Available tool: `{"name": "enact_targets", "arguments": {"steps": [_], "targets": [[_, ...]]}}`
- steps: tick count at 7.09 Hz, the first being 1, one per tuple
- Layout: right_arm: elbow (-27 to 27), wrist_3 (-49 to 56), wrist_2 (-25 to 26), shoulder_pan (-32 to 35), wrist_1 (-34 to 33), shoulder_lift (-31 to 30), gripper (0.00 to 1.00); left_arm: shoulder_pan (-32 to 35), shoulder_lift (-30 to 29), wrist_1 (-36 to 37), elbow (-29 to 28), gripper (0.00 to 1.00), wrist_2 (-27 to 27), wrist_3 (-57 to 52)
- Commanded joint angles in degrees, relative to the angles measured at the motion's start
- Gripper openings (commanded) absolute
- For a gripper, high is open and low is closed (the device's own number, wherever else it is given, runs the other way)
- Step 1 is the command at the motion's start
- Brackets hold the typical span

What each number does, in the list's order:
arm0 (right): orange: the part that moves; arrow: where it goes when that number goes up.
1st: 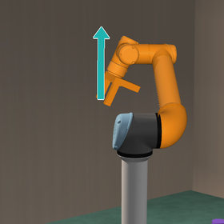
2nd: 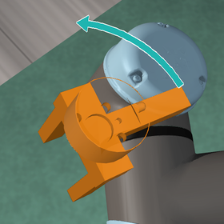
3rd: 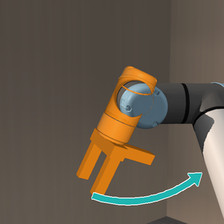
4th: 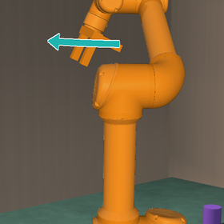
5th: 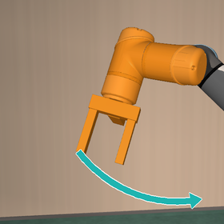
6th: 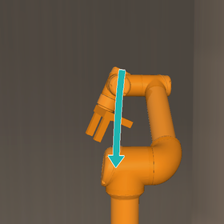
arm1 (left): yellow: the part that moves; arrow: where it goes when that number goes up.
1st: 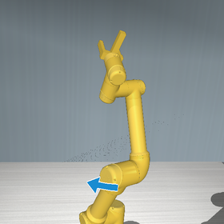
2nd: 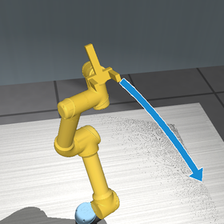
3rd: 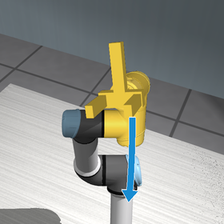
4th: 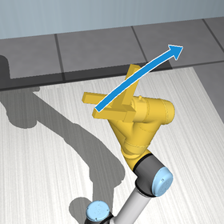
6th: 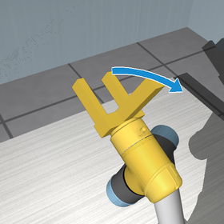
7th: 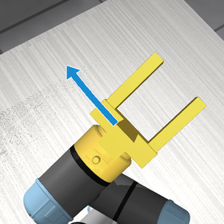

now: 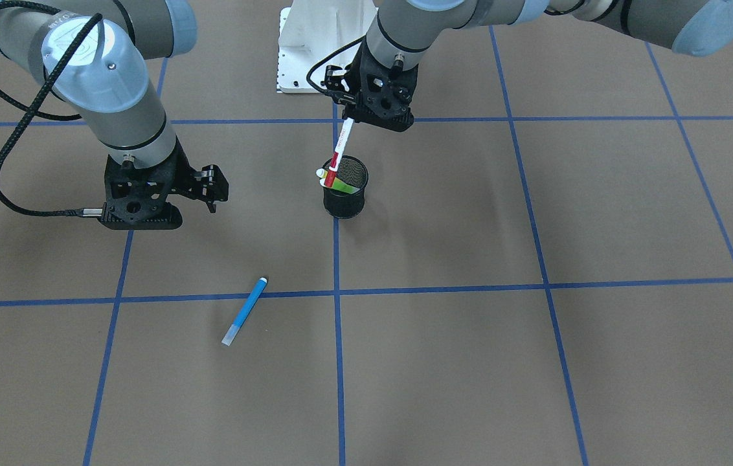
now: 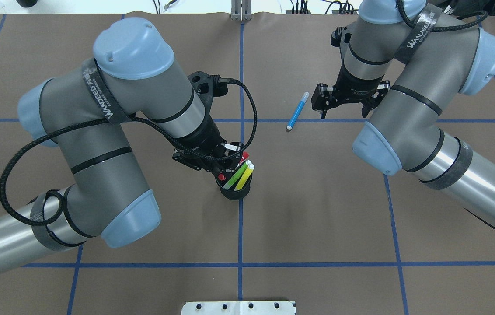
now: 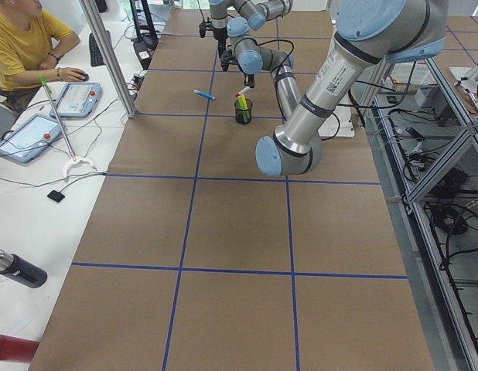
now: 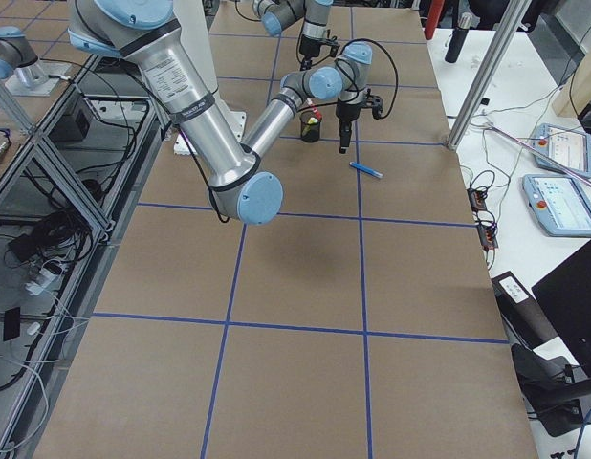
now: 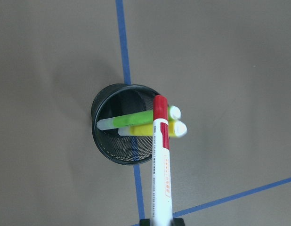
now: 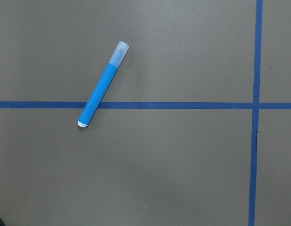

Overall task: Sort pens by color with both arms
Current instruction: 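Carry the red-capped marker farther away and lay it beside the blue marker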

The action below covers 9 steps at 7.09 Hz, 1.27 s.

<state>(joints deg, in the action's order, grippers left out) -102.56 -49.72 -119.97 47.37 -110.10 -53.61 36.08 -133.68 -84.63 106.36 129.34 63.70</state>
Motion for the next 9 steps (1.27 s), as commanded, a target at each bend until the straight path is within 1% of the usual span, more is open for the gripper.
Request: {"name": "enact_targets", "arguments": {"steps": [1,2,3,4,5,6,7,9], "targets": [[0.0,0.1,0.0,0.0,0.1,0.0,0.99,2.7,-0.1,-4.6,-0.4,0.00,-2.4,-0.2],[0.0,0.1,0.0,0.1,0.1,0.1,0.99,2.7,-0.2,-9.4,-3.0,0.00,-5.6,-0.1],[0.0,0.1,0.0,0.0,0.2,0.0,0.99,2.9,-0.4,-16.4,-8.0,0.00,-8.4,-0.1],[0.0,0.1,0.0,0.0,0.2,0.1,0.99,3.0,-1.3,-26.9,-15.2,0.00,-12.8,0.0],[0.0,0.1,0.0,0.0,0.2,0.1,0.99,3.1,-3.5,-35.1,-23.7,0.00,-15.8,0.0],[0.0,0.1,0.0,0.1,0.2,0.1,0.99,3.4,-7.3,-40.0,-31.4,0.00,-18.0,0.0],[0.0,0.1,0.0,0.0,0.2,0.1,0.99,3.5,-11.6,-44.1,-38.6,0.00,-18.7,0.0],[0.0,0.1,0.0,0.0,0.2,0.1,0.99,3.1,-17.7,-54.9,-53.4,0.00,-21.3,-0.3]]}}
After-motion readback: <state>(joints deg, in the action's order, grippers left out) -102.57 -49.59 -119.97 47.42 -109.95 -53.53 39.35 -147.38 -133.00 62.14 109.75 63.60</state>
